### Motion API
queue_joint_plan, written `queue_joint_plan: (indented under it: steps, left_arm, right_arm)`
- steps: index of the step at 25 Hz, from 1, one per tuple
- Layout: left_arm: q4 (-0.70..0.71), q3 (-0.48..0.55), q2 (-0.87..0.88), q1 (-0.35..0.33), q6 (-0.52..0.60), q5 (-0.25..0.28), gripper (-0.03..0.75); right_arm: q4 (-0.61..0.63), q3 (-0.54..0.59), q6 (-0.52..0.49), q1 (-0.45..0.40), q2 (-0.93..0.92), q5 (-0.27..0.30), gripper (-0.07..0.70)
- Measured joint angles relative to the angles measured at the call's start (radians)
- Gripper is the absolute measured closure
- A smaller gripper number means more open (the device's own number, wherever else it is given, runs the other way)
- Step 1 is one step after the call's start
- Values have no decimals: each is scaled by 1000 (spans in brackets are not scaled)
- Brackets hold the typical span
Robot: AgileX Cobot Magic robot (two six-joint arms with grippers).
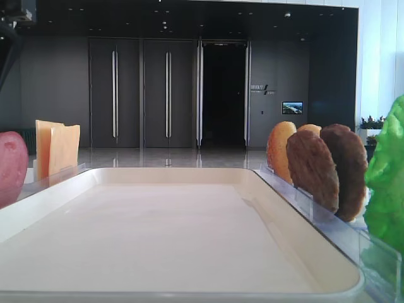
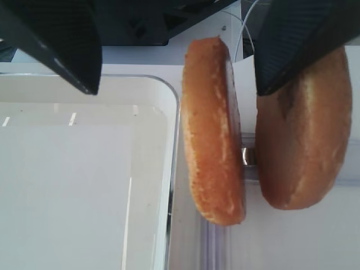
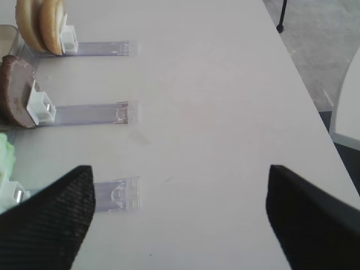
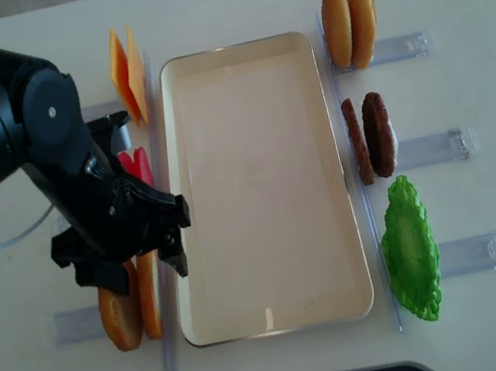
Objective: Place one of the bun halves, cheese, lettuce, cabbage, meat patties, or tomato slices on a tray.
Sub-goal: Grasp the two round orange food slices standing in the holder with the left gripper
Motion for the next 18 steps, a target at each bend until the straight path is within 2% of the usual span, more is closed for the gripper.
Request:
queue_joint_plan:
  steps: [18]
  left_arm:
    - [18,0,25,0,0,6,75]
  right_arm:
    - [0,0,0,0,0,0,45]
